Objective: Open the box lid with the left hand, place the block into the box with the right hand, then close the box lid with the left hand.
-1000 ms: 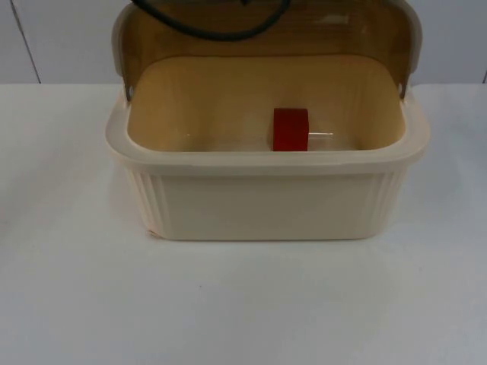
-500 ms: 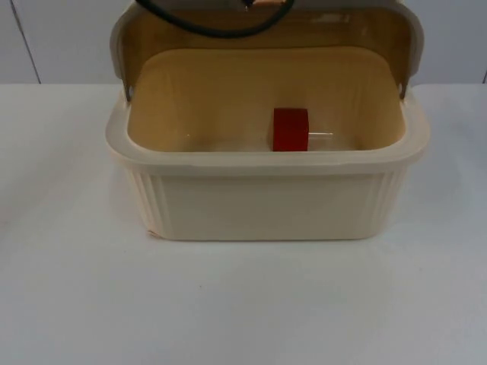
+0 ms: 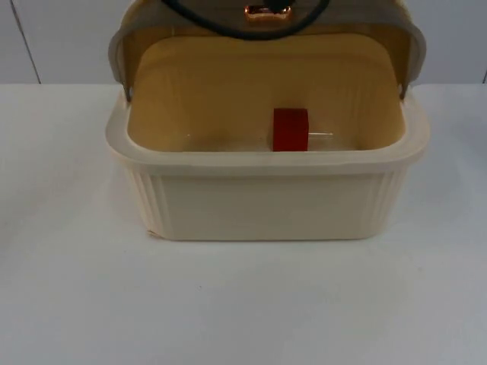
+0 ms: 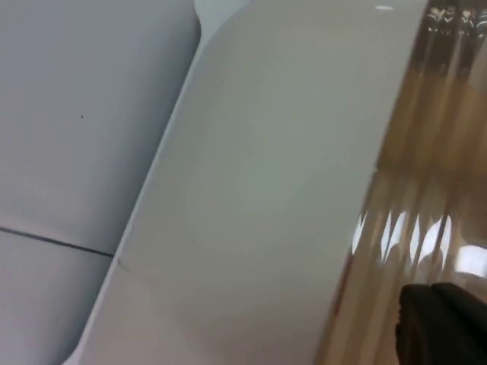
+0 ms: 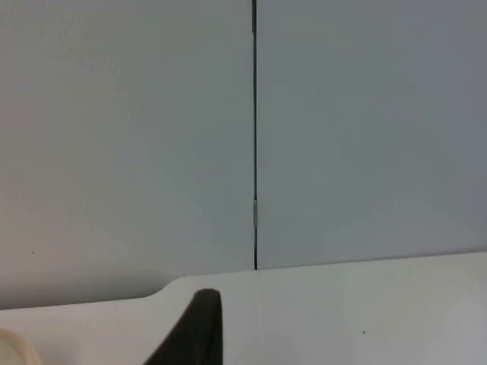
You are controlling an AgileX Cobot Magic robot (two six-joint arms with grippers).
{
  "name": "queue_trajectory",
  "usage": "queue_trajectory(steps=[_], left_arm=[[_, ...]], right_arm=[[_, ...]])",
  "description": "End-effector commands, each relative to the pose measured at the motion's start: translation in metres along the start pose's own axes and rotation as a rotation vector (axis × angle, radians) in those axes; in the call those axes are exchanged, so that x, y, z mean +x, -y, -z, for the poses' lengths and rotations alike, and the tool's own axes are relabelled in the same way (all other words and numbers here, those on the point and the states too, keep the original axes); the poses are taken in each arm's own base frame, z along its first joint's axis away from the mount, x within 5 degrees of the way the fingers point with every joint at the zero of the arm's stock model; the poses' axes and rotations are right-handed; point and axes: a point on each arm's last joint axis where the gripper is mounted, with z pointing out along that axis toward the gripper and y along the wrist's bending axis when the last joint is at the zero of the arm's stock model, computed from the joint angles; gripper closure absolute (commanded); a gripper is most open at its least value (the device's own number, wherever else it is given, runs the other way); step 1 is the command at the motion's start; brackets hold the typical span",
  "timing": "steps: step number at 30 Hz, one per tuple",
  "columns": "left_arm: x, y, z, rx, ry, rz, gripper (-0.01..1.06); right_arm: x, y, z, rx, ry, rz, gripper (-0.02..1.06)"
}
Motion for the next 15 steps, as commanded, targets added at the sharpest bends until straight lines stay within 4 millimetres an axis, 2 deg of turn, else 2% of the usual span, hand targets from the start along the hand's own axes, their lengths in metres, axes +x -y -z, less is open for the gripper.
queue_trajectory(steps=[1, 4, 8, 12, 15], left_arm=[[0.012, 0.009, -0.007, 0.032, -0.06, -0.002, 1.05], [0.02, 0.012, -0.009, 0.029, -0.095, -0.02, 1.05], [0.037, 0.028, -0.008, 0.007, -0.114, -0.035, 1.05], [0.042, 0.037, -0.002, -0.04, -0.081, -0.038, 1.05], [0.047, 0.052, 0.002, -0.077, -0.051, -0.065, 1.05]], right_arm=[[-0.005, 0.0, 0.005, 0.001, 0.028, -0.011, -0.01], [-0.005, 0.0, 0.005, 0.002, 0.03, -0.013, -0.01], [-0.005, -0.001, 0.005, -0.008, 0.032, -0.029, -0.01], [-0.005, -0.004, 0.004, -0.021, 0.032, -0.02, -0.01], [-0.005, -0.013, 0.004, -0.045, 0.031, 0.014, -0.01]])
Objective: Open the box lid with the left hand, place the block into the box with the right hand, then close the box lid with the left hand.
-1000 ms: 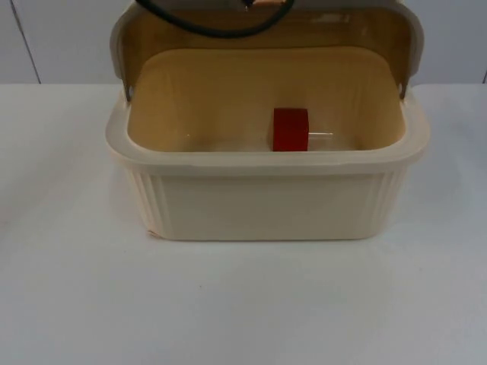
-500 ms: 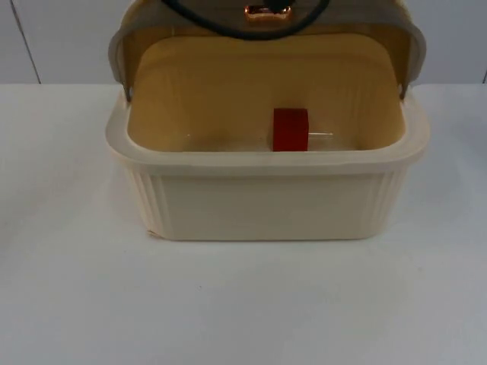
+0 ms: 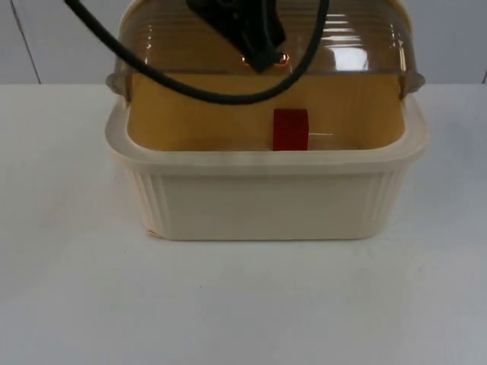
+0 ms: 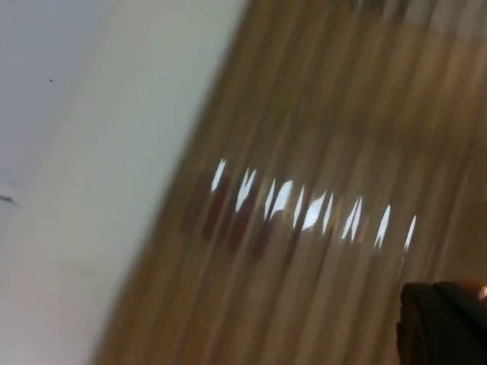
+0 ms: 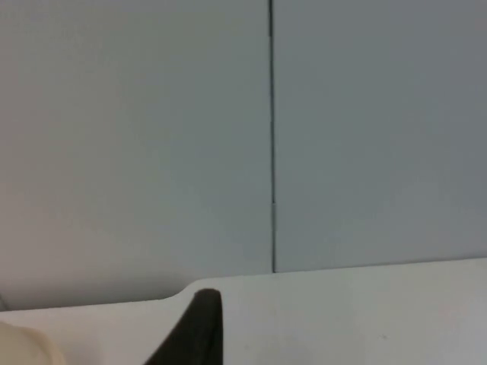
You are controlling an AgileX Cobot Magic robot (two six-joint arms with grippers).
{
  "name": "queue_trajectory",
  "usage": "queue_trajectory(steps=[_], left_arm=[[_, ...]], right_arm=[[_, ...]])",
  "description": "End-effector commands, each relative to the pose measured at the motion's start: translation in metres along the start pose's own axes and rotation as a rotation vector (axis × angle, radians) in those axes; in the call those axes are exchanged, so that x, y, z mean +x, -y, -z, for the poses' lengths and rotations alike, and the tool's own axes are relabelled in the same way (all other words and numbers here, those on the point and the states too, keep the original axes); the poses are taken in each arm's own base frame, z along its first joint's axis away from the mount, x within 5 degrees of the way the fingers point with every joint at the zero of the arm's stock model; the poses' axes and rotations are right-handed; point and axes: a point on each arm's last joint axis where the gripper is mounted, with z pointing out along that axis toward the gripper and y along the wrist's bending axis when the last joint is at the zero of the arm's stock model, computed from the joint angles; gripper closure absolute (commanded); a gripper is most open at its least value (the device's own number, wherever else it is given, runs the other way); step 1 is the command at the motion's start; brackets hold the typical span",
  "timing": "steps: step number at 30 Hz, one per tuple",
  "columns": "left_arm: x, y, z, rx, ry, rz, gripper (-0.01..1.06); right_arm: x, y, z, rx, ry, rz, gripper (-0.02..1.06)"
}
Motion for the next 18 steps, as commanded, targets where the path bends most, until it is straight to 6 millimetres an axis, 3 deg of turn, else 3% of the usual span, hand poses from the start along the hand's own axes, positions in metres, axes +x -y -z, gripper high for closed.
queue_trajectory(steps=[1, 4, 10, 18], left_arm=[[0.011, 0.005, -0.005, -0.025, -0.029, -0.048, 1.05], [0.015, 0.028, -0.007, -0.029, -0.014, -0.128, 1.05], [0.023, 0.053, -0.017, -0.009, -0.055, -0.289, 1.05], [0.019, 0.07, -0.016, 0.016, -0.056, -0.379, 1.05]], right_arm=[[-0.004, -0.004, 0.004, -0.009, 0.026, 0.016, -0.01], [-0.004, -0.011, 0.004, -0.031, 0.026, 0.026, -0.01], [-0.004, -0.011, 0.004, -0.034, 0.026, 0.019, -0.01], [-0.004, -0.011, 0.004, -0.034, 0.026, 0.019, -0.01]])
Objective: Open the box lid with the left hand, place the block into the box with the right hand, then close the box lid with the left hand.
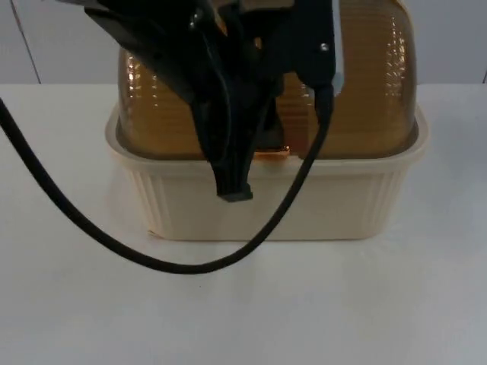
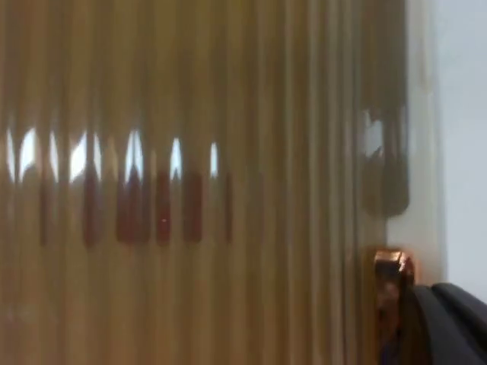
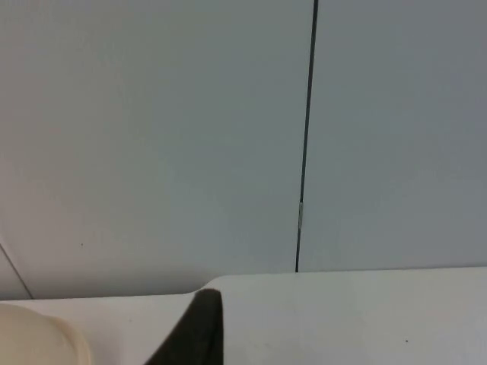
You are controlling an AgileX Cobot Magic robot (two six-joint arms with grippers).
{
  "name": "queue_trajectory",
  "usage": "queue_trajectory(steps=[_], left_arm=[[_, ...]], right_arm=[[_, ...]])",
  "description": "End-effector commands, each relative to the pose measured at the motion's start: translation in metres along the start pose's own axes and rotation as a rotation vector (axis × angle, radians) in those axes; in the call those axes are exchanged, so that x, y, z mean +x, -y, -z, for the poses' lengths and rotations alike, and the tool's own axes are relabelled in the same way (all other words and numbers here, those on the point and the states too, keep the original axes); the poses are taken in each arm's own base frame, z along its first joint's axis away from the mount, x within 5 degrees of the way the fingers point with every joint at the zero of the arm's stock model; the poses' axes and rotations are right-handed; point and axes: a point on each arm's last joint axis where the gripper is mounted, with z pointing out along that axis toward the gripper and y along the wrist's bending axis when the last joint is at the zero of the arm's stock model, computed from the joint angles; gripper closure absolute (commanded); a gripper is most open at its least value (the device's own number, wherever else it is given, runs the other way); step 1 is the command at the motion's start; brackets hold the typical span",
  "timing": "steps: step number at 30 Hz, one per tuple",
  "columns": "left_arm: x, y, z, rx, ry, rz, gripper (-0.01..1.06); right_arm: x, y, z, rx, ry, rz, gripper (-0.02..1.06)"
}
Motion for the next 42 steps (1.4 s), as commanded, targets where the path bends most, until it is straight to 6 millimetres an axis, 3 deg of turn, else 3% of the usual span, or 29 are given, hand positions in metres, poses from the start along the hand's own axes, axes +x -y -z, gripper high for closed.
queue_trajectory(steps=[1, 5, 8, 10, 11, 14, 18, 22, 26, 27, 31, 32, 36, 42], left_arm=[[-0.008, 0.002, 0.008, -0.016, 0.024, -0.025, 1.05], [-0.019, 0.001, 0.026, -0.054, 0.069, -0.038, 1.05], [-0.029, -0.005, 0.051, -0.13, 0.135, -0.03, 1.05], [-0.034, -0.011, 0.07, -0.192, 0.202, 0.03, 1.05], [-0.034, -0.011, 0.07, -0.192, 0.202, 0.03, 1.05], [-0.038, -0.023, 0.102, -0.298, 0.299, 0.137, 1.05], [-0.033, -0.036, 0.131, -0.404, 0.385, 0.28, 1.05], [-0.016, -0.053, 0.153, -0.498, 0.445, 0.468, 1.05], [0.027, -0.079, 0.177, -0.627, 0.486, 0.773, 1.05], [0.027, -0.079, 0.177, -0.627, 0.486, 0.773, 1.05], [0.068, -0.094, 0.196, -0.727, 0.519, 1.038, 1.05], [0.068, -0.094, 0.196, -0.727, 0.519, 1.038, 1.05], [0.108, -0.103, 0.211, -0.825, 0.499, 1.2, 1.05], [0.14, -0.105, 0.221, -0.893, 0.427, 1.263, 1.05]], right_arm=[[-0.004, -0.002, 0.004, -0.003, 0.025, 0.005, -0.01], [-0.004, -0.002, 0.004, -0.003, 0.023, 0.005, -0.01], [-0.004, -0.002, 0.004, -0.003, 0.023, 0.005, -0.01], [-0.004, -0.002, 0.004, -0.003, 0.023, 0.005, -0.01], [-0.004, -0.002, 0.004, -0.003, 0.023, 0.005, -0.01], [-0.004, -0.002, 0.004, -0.003, 0.023, 0.005, -0.01], [-0.004, -0.002, 0.004, -0.003, 0.023, 0.005, -0.01], [-0.003, -0.002, 0.004, -0.004, 0.018, 0.004, -0.01], [-0.003, -0.002, 0.004, -0.005, 0.011, 0.004, -0.01], [-0.003, -0.002, 0.004, -0.005, 0.011, 0.004, -0.01], [-0.003, -0.002, 0.004, -0.005, 0.011, 0.004, -0.01], [-0.003, -0.002, 0.004, -0.005, 0.011, 0.004, -0.01], [-0.003, -0.002, 0.004, -0.005, 0.011, 0.004, -0.01], [-0.003, -0.002, 0.004, -0.005, 0.011, 0.004, -0.01]])
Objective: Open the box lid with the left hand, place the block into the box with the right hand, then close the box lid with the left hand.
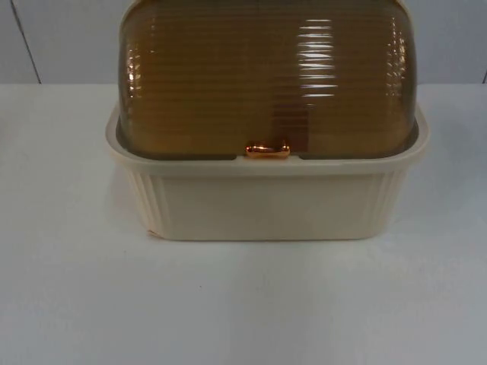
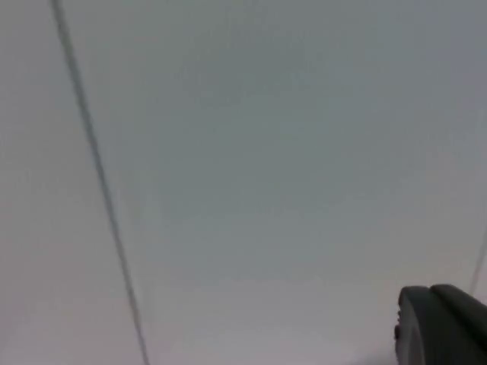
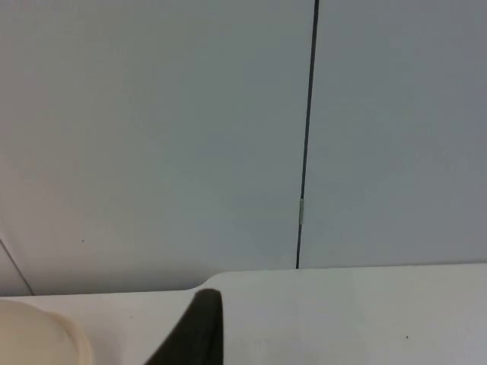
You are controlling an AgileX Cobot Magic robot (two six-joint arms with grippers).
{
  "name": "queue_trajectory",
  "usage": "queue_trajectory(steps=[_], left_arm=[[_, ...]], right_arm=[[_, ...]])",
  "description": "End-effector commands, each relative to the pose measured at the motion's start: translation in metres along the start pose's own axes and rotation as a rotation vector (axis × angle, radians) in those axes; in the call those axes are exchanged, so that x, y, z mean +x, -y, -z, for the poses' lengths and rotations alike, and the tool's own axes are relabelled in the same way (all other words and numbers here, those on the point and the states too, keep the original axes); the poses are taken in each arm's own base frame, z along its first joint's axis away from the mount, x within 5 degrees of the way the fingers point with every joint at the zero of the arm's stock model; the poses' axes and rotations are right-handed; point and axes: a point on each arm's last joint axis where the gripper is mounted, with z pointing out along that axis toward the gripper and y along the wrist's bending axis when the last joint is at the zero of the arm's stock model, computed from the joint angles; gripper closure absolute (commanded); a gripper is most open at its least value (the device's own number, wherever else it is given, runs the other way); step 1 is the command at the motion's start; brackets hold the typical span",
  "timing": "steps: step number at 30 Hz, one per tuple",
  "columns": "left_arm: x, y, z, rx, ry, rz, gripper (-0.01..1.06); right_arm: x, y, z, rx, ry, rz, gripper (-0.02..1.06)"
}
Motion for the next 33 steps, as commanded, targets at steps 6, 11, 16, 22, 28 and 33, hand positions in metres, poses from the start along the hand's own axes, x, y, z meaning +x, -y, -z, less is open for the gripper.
queue_trajectory(steps=[6, 11, 16, 22, 28, 33], left_arm=[[0.006, -0.018, 0.004, -0.047, -0.083, 0.023, 1.05], [0.007, -0.034, 0.005, -0.097, -0.085, 0.063, 1.05], [0.009, -0.035, 0.005, -0.096, -0.106, 0.102, 1.05], [0.011, -0.034, 0.006, -0.09, -0.132, 0.103, 1.05], [0.011, -0.033, 0.011, -0.084, -0.152, 0.102, 1.05], [0.011, -0.032, 0.011, -0.078, -0.16, 0.103, 0.7]], right_arm=[[-0.003, -0.002, 0.004, -0.004, 0.016, 0.004, -0.01], [-0.003, -0.002, 0.004, -0.004, 0.016, 0.004, -0.01], [0.006, -0.002, 0.001, -0.008, -0.037, 0.002, -0.01], [0.048, -0.001, -0.018, -0.008, -0.161, -0.01, -0.01], [0.071, -0.001, -0.029, -0.001, -0.179, -0.017, -0.01], [0.071, -0.001, -0.029, -0.001, -0.175, -0.025, -0.01]])
